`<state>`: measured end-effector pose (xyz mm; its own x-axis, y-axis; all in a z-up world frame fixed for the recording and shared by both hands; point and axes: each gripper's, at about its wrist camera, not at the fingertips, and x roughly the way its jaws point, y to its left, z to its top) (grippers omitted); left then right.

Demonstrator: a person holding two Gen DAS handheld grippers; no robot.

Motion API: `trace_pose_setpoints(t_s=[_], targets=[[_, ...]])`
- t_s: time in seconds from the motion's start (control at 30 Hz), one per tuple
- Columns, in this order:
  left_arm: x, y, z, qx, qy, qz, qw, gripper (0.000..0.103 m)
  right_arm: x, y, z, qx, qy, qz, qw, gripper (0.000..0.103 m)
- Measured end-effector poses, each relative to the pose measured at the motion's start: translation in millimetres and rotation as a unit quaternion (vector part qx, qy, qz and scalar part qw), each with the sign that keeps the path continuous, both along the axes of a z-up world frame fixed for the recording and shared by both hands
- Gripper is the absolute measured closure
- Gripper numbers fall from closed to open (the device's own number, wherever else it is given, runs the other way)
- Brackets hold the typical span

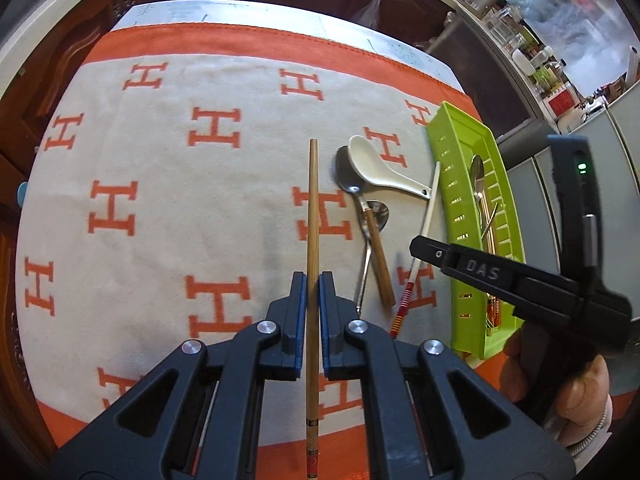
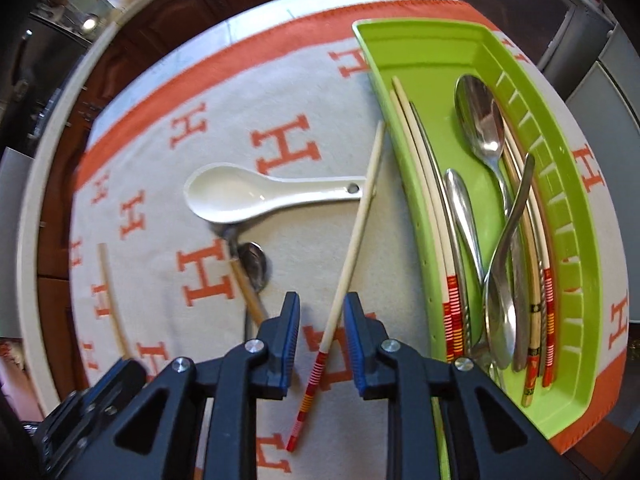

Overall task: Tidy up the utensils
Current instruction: 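Grasp a light red-tipped chopstick with the right tool while the left tool holds the wooden chopstick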

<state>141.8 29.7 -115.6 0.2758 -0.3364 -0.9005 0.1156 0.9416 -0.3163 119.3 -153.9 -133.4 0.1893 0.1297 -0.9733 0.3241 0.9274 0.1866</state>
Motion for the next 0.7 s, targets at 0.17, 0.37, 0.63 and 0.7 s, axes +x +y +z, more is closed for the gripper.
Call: trace_pose_setpoints(t_s=[0.17,0.37,0.63,0.7], targets=[[-3.9,9.0,-1.0,-0.011,-0.002,0.007,0.9999,0.099,0.7,17.4,-9.3,-0.063,0.005,0.025,0.998,0.082],[-8.8,11.8,-3.5,-0.021,0.002,0.008,0.9997,0.099,-3.4,30.5,-10.0,-0.102,-0.01,0.048,0.994,0.084],[-12.3,7.2,-2.7,-0.026,0.006,0.004,0.9996,0.099,-17.5,24.3,-5.1,-0.063,-0.04,0.043,0.996,0.098],[-13.8,4.7,-0.1,-0.026,0.004,0.002,0.9997,0.099,-23.9,18.6,1.0,-0.056,-0.054,0.042,0.996,0.098]])
